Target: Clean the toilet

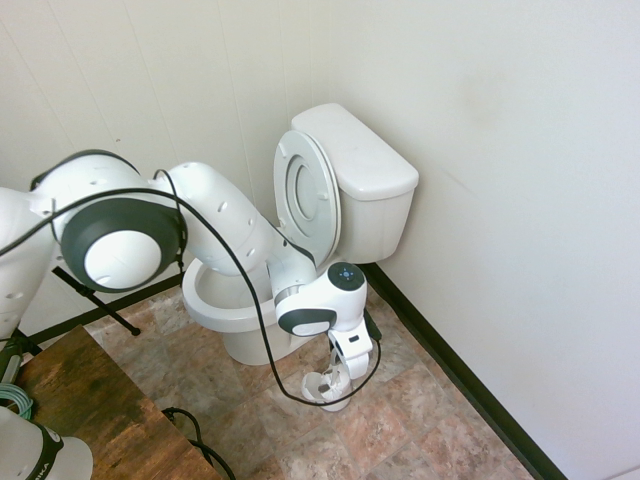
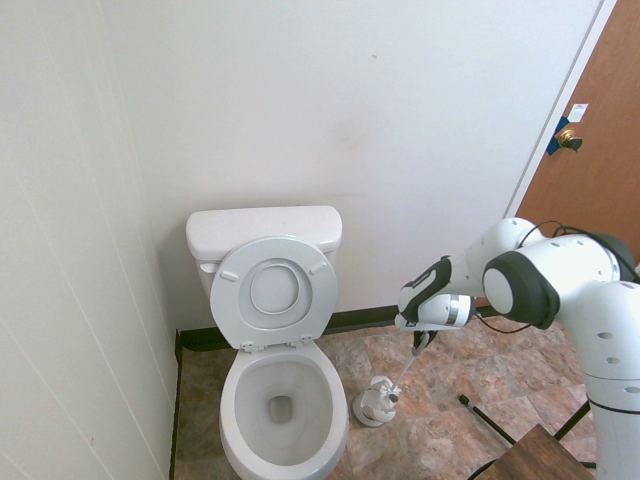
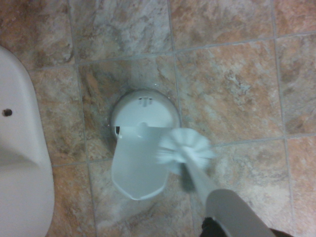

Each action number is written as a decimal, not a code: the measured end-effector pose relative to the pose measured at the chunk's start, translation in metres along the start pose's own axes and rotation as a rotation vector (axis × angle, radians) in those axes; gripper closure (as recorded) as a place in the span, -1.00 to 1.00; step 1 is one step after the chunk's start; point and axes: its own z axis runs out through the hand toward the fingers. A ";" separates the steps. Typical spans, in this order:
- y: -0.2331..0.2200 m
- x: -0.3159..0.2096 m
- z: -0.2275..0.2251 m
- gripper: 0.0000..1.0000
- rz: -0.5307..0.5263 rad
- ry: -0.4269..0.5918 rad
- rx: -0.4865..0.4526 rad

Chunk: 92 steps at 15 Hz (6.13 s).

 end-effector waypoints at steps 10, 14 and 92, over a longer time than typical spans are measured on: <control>0.010 -0.054 -0.161 1.00 -0.055 -0.016 0.113; 0.005 -0.115 -0.205 1.00 -0.132 -0.010 0.144; -0.173 -0.268 -0.055 1.00 -0.182 -0.054 0.276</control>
